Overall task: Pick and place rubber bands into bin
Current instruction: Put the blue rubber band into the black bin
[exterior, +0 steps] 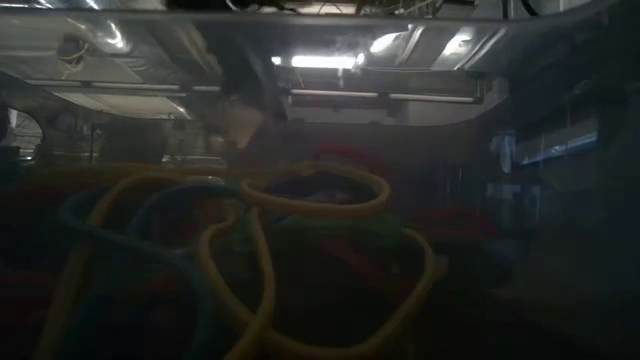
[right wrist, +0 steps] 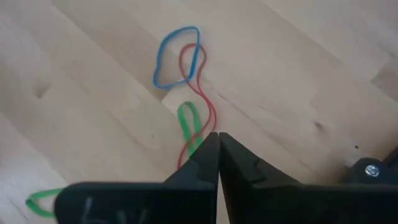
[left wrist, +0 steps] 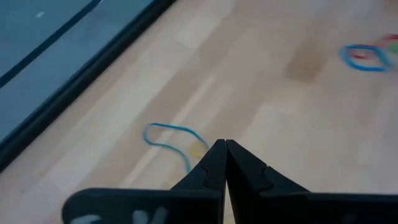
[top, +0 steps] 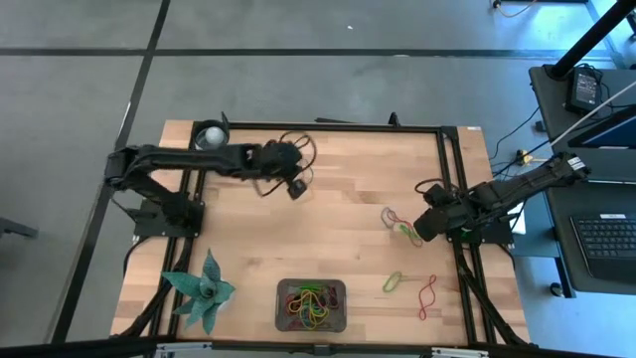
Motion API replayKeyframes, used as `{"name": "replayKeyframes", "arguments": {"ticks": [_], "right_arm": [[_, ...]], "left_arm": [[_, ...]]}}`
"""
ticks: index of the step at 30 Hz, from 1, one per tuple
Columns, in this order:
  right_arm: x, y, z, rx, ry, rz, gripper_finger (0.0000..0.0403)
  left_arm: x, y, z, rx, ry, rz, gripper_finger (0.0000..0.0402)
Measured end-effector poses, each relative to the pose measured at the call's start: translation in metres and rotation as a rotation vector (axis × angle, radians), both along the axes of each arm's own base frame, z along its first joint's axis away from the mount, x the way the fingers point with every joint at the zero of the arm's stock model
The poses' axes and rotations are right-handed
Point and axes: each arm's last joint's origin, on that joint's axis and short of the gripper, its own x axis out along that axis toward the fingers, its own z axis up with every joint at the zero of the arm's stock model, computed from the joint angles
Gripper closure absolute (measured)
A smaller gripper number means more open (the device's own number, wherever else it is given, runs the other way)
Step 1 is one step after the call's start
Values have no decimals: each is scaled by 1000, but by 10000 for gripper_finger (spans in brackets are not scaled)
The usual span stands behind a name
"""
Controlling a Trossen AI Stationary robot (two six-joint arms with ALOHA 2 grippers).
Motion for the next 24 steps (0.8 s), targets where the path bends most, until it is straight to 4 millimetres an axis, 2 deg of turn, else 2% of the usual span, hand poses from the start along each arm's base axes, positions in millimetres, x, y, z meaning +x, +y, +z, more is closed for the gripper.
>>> {"name": "replayKeyframes", "arguments": {"ticks": [6,11,15,20,24], "right_arm": [[-1,-1,1,2,-20,-3,384],[-1,-1,2,5,-26,-9,396],[-1,-1,2,13,-34,-33,399],[0,-2,2,-6,-71,-111,388],[0,-3,3,-22,-99,-169,386]], "left_arm": [[23,50,-5,-77,73,89,398],[31,93,-17,-215,122,98,397],[34,123,-30,-347,160,148,378],[39,152,-44,-449,167,219,334],[44,159,-57,-466,186,270,300]]}}
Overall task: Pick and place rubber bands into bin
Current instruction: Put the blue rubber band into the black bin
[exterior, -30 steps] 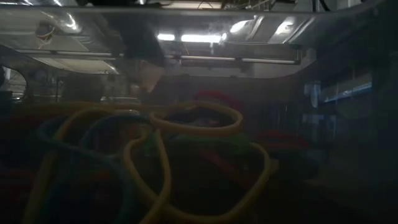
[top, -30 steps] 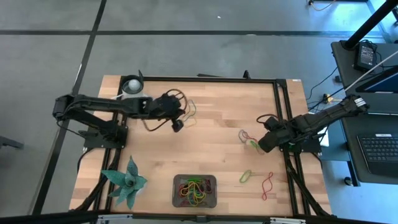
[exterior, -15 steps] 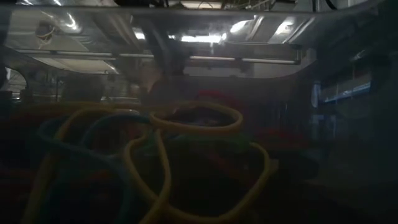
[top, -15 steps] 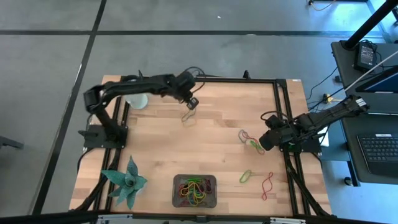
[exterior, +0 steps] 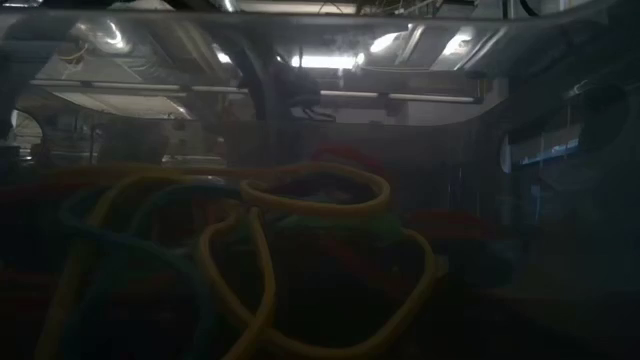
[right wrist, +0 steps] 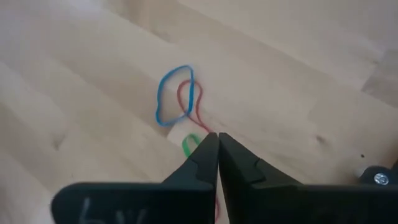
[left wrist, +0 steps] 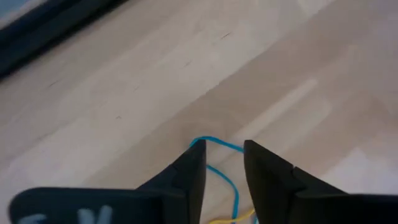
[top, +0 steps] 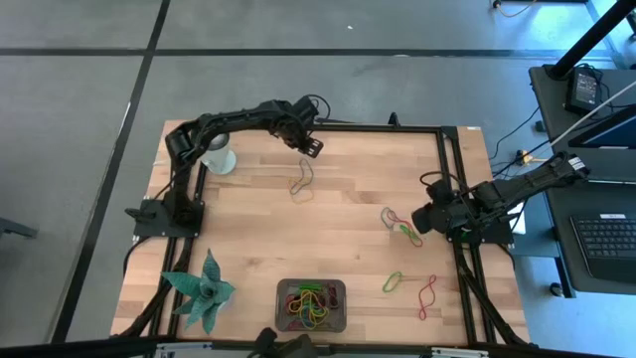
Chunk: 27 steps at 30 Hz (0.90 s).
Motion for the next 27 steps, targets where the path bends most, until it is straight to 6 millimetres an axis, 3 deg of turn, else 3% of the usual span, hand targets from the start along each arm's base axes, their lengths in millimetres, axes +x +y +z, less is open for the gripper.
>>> {"name": "replayKeyframes", "arguments": {"ticks": [5,16,27], "right_arm": [[1,-1,1,-8,-27,-43,385],[2,0,1,-11,-38,-46,385],[2,0,1,-12,-38,-44,385]], "left_arm": [[4,1,-14,-14,35,70,278],[6,-2,-18,10,74,65,276],[19,-25,-21,143,180,-220,276]]}}
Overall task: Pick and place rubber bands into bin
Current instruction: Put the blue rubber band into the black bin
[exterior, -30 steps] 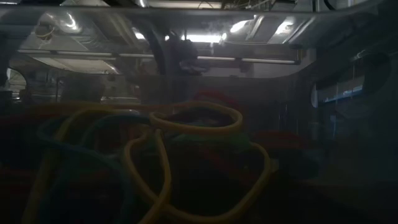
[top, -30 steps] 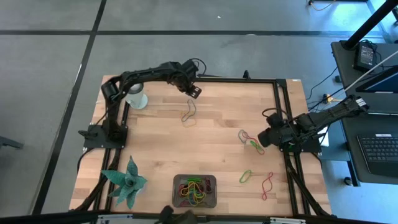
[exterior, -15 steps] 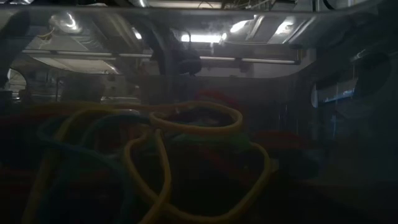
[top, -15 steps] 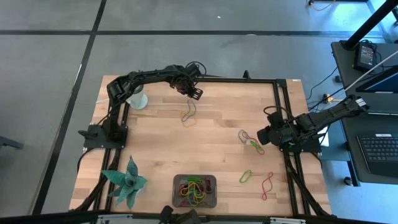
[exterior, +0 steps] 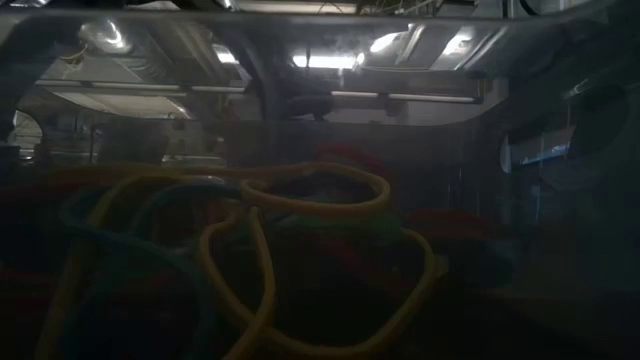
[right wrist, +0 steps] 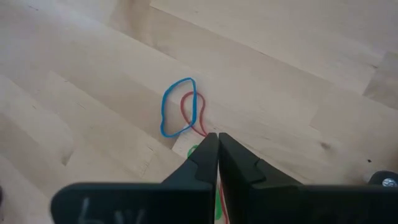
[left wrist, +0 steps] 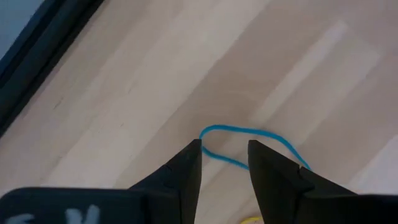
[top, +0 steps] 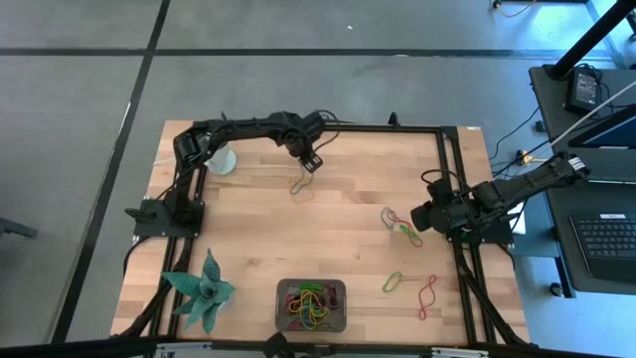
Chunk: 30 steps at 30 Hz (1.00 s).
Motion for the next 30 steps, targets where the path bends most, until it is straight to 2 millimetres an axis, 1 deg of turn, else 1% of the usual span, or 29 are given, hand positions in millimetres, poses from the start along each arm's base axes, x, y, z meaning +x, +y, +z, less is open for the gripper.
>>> {"name": "replayKeyframes", "arguments": {"ticks": [2,5,9,15,18,22,23,27,30], "right_arm": [[0,0,0,0,1,1,385],[0,0,0,-1,0,2,385],[1,0,0,2,-6,2,385],[2,1,1,6,-17,3,385],[2,1,1,6,-17,4,385],[2,1,1,6,-19,4,385],[2,1,1,6,-19,4,385],[2,1,1,7,-20,5,385],[2,1,1,7,-22,5,385]], "left_arm": [[3,-3,-5,-3,16,-36,276],[9,-7,-23,-27,53,-83,276],[14,-9,-45,-45,102,-68,276],[20,-12,-60,-49,119,-43,283],[22,-16,-61,-49,123,-54,311],[25,-20,-58,-36,127,-94,381],[26,-20,-56,-34,132,-97,390],[31,-22,-48,-32,157,-108,400],[34,-26,-38,-53,182,-158,400]]}}
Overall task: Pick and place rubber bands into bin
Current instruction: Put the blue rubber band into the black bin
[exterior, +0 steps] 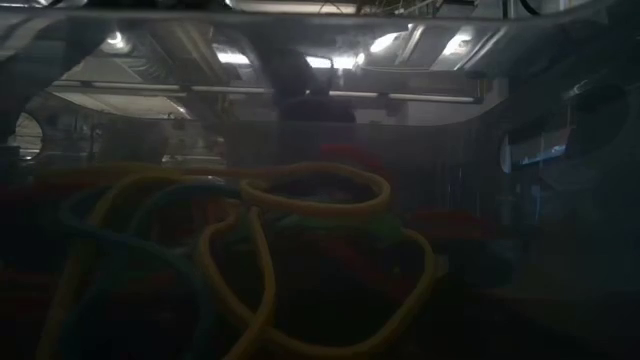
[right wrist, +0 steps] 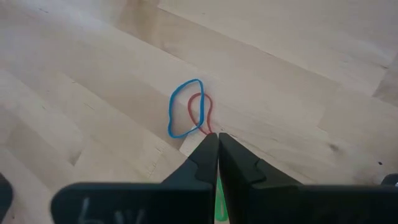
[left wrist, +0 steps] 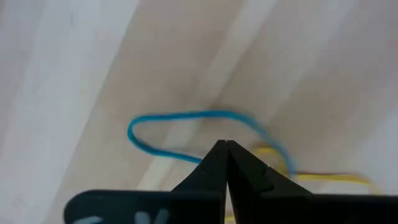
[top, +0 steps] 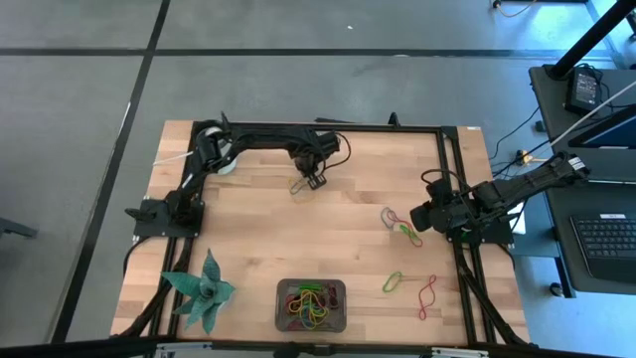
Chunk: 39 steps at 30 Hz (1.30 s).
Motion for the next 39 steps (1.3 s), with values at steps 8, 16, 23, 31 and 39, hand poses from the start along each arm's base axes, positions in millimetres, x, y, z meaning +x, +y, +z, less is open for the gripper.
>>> {"name": "replayKeyframes", "arguments": {"ticks": [8,16,23,31,39], "right_arm": [[0,0,0,1,-3,0,385],[1,0,0,3,-6,0,385],[1,1,1,7,-17,0,385],[3,1,1,11,-34,-1,385],[5,2,2,15,-59,-3,385]], "left_arm": [[9,-6,18,13,-7,-155,399],[15,-20,21,67,41,-390,351],[15,-21,20,158,130,-564,287],[10,-22,-4,187,172,-702,269],[12,-20,-16,234,103,-656,294]]}}
